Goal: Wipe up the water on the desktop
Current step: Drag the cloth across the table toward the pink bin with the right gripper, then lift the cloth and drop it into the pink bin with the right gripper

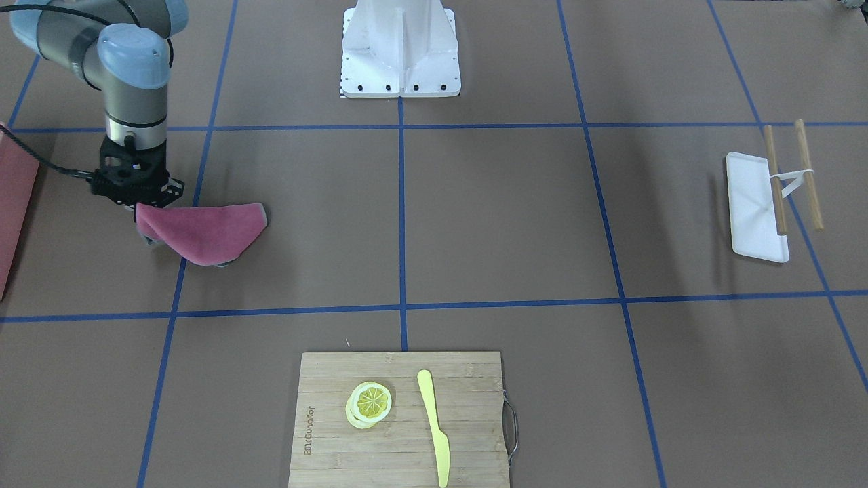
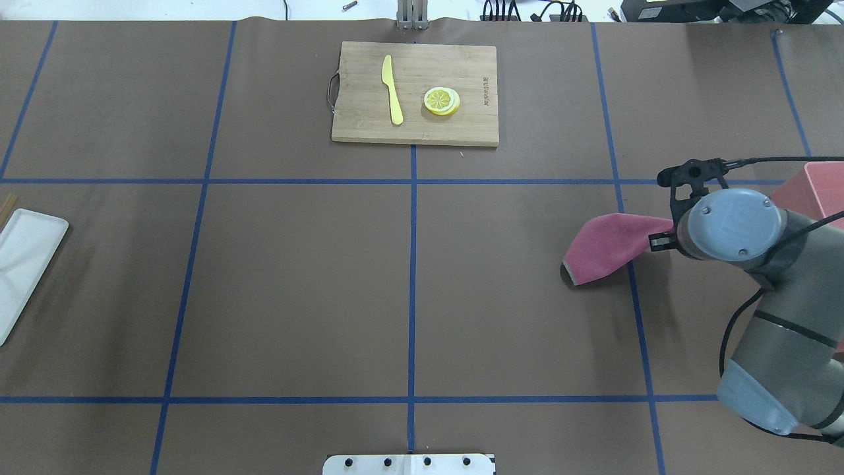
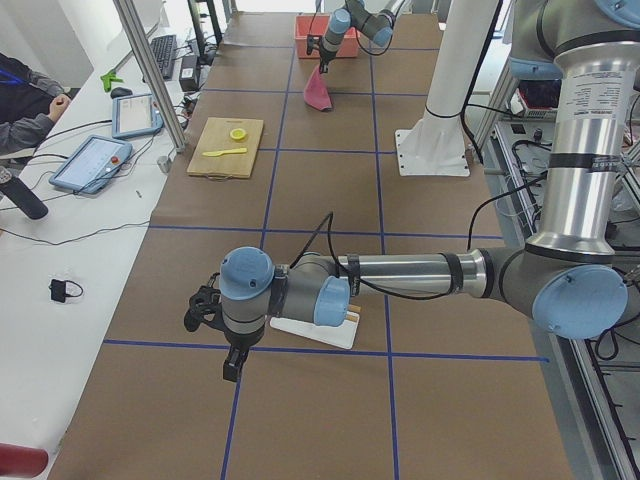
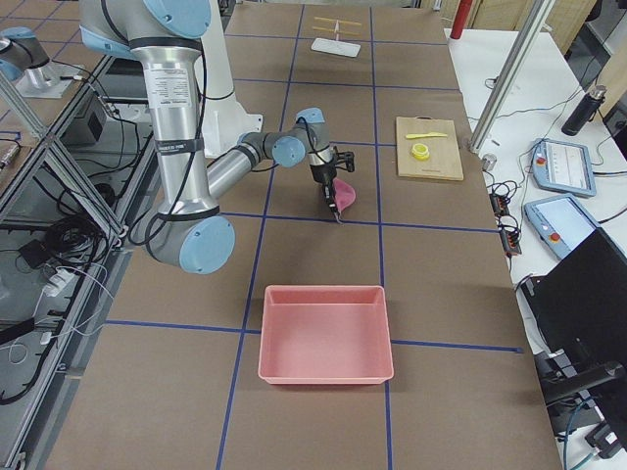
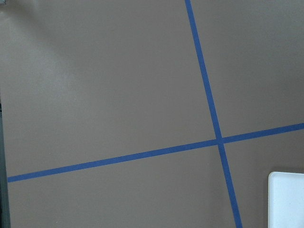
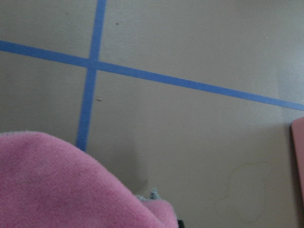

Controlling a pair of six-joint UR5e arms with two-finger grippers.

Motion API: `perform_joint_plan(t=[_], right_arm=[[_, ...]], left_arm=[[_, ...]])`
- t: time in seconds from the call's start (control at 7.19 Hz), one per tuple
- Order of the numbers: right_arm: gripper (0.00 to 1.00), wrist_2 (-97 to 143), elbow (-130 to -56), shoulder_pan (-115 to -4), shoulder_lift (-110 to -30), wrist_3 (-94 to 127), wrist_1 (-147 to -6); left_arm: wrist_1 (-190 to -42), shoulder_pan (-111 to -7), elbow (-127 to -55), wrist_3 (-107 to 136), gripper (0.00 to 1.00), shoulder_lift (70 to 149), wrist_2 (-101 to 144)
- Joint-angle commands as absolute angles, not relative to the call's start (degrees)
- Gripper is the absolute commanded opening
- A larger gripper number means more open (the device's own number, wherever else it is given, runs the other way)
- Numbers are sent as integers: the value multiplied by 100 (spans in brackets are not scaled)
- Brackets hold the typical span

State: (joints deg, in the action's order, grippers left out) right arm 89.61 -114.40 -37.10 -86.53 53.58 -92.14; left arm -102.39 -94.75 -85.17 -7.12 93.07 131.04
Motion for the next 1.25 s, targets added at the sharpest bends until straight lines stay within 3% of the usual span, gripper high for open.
perform_joint_plan(t=[0.0,0.42,0.7,0.97,1.11], right_arm=[[0,9776,-11705,-4444,-8589,4764,-9202],[0,11506,-12645,-6047,-8376,3961,-9281],[0,12870,-12683,-7508,-8830,2705,-9290],[0,12981,-12552,-8416,-9752,765,-9334],[0,12938,-12316,-8768,-9843,-175,-9726]], left_arm=[[-10239,-9466,-8517,-712,98,9308,13104],[-10239,-9466,-8517,-712,98,9308,13104],[-10239,-9466,-8517,-712,98,9308,13104],[-10239,-9466,-8517,-712,98,9308,13104],[-10239,-9466,-8517,-712,98,9308,13113]])
